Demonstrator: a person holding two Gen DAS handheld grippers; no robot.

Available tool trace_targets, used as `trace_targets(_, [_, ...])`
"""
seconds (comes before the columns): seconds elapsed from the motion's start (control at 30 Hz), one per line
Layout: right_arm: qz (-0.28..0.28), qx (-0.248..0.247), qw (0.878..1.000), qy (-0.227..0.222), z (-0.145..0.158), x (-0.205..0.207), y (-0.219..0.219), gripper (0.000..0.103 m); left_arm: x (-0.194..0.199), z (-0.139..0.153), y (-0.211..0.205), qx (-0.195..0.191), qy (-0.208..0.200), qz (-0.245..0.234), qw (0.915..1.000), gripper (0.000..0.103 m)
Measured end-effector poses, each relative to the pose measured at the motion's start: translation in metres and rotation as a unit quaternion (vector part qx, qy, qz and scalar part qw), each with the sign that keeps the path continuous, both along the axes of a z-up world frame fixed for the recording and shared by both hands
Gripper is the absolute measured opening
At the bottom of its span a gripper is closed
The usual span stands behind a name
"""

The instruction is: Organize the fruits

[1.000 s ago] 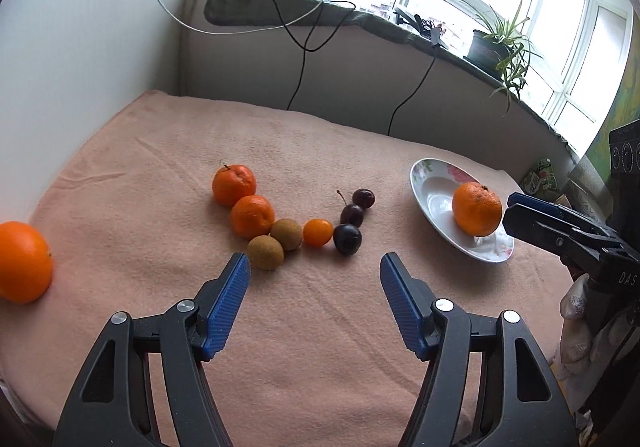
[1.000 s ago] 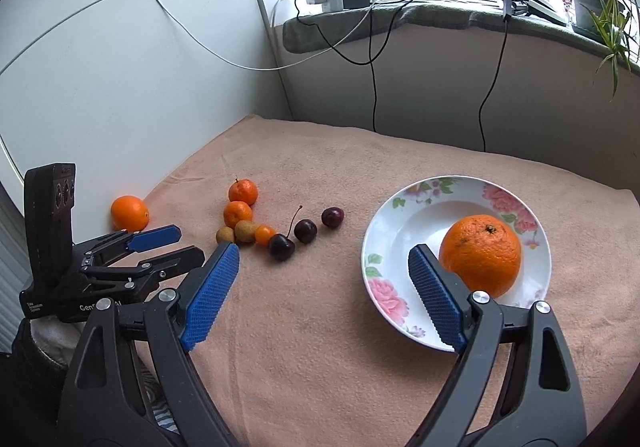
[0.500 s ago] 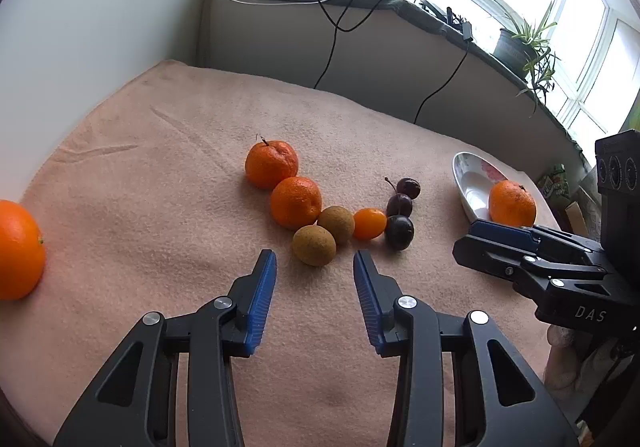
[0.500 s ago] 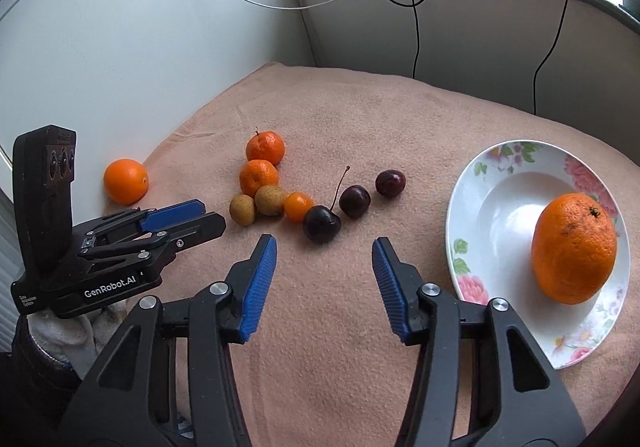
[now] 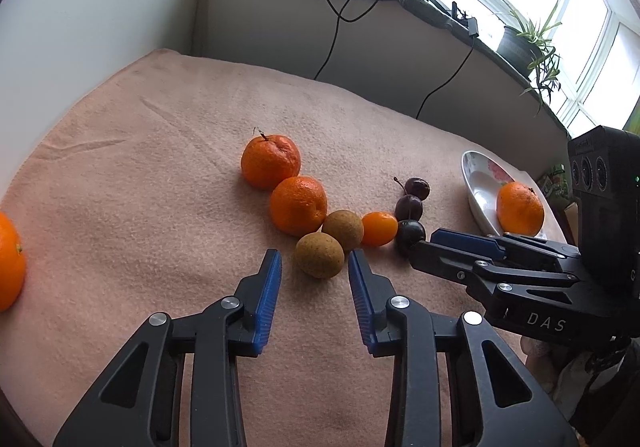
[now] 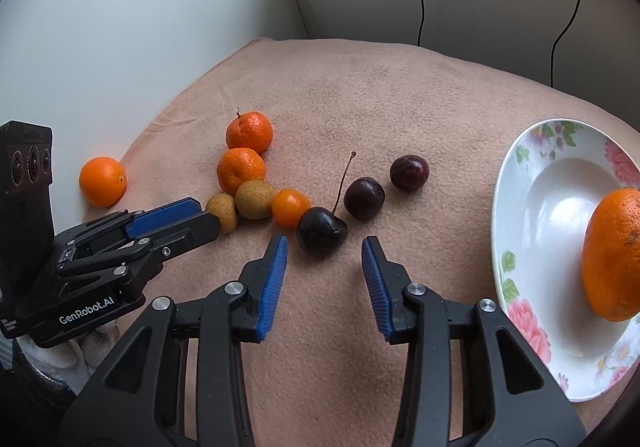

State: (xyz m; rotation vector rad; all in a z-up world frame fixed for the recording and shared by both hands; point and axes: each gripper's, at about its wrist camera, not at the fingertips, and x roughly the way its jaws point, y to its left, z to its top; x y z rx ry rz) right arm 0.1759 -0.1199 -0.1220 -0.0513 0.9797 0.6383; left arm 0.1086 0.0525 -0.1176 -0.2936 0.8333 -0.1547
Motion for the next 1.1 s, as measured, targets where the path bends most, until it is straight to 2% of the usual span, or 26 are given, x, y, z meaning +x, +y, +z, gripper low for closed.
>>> trace_targets(0.13, [0.001, -0.003, 1.0, 0.004, -0.003, 0.002, 0.003, 0.04, 0.001, -0.002, 0.0, -0.002, 0.004, -0.002, 1.0, 0.032])
trace_targets(0.23, [0.002, -0.004, 1.0, 0.006, -0.005, 0.003, 0.005, 0.035, 0.003, -0.004, 0.0, -0.006, 0.008, -0.002, 1.0, 0.031])
trace_targets(0.47, [0.004, -0.014, 1.0, 0.003, -0.006, 0.004, 0.01, 0.034, 0.008, -0.004, -0.002, -0.006, 0.01, -0.008, 0.9999, 0.028])
trace_targets(0.57, [0.007, -0.017, 1.0, 0.0, -0.006, 0.004, 0.011, 0.03, 0.009, -0.005, -0.003, -0.007, 0.01, -0.009, 0.9999, 0.026])
trace_targets(1.1, [0.006, -0.005, 1.0, -0.015, 0.005, -0.004, 0.004, 0.029, 0.004, 0.003, -0.001, -0.013, -0.004, -0.003, 0.9999, 0.025])
